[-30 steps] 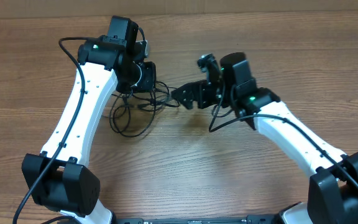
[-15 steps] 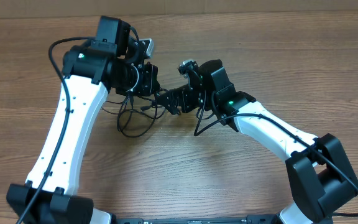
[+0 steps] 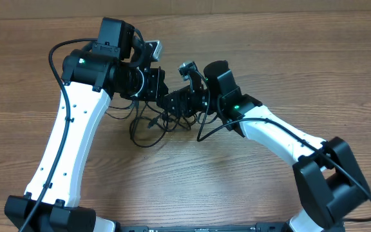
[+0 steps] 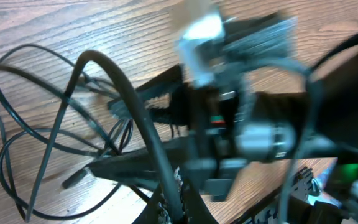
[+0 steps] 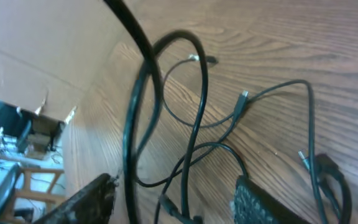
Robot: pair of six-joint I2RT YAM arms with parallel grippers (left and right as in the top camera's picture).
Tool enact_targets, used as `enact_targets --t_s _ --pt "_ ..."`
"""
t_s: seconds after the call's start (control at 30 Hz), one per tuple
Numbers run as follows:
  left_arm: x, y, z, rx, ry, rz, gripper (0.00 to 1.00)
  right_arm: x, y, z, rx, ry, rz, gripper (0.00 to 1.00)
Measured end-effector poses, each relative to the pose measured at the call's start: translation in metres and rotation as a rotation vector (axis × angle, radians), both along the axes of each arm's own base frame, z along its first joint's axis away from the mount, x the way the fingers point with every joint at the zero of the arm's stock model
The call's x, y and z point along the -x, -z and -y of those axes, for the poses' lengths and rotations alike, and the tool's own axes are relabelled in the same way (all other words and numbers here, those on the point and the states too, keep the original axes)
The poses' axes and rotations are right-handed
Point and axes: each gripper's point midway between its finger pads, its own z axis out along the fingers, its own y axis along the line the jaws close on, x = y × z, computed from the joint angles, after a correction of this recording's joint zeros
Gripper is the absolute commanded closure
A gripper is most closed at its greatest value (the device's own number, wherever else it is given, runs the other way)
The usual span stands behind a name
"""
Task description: Untangle cables
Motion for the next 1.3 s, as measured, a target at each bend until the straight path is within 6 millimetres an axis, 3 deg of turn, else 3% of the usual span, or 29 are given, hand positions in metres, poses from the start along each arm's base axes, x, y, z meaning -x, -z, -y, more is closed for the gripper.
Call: enact_targets --t_s 0.07,0.1,0.23,0.3,0.43,0.57,0.67,0.83,1.03,1.3 --pt "0.0 -0.003 0.002 0.014 0.006 0.004 0.96 0.005 0.016 -0.006 0.021 -0.014 -0.025 0.87" --pt "0.0 -0.004 0.003 0.019 0.01 0.008 0.96 0.006 0.024 -0.008 0.036 -0.009 -0.042 0.96" --pt "0.001 -0.016 0.001 0.027 0.015 0.041 0.96 0.004 0.056 0.003 0.15 0.075 -0.104 0.96" --pt "0.004 -0.025 -0.01 0.017 -0.006 0.063 0.96 -0.008 0.069 0.027 0.228 0.173 -0.148 0.96" --pt "0.005 -0.046 -0.051 -0.024 -0.118 0.137 0.96 -0.037 0.085 0.1 0.354 0.391 -0.231 0.96" --pt "0.001 -0.082 -0.118 -0.055 -0.317 0.276 0.96 -0.063 0.097 0.204 0.453 0.653 -0.33 0.96" --pt "0.005 -0.107 -0.165 -0.08 -0.464 0.372 0.96 -0.065 0.106 0.27 0.495 0.802 -0.415 0.96" --pt "0.013 -0.127 -0.218 -0.116 -0.626 0.451 0.96 -0.06 0.112 0.334 0.503 0.939 -0.502 0.96" --pt "0.012 -0.136 -0.256 -0.134 -0.762 0.49 0.96 -0.04 0.118 0.4 0.499 1.114 -0.632 0.96" --pt "0.027 -0.143 -0.327 -0.162 -1.189 0.473 0.96 -0.002 0.123 0.491 0.466 1.372 -0.775 0.96"
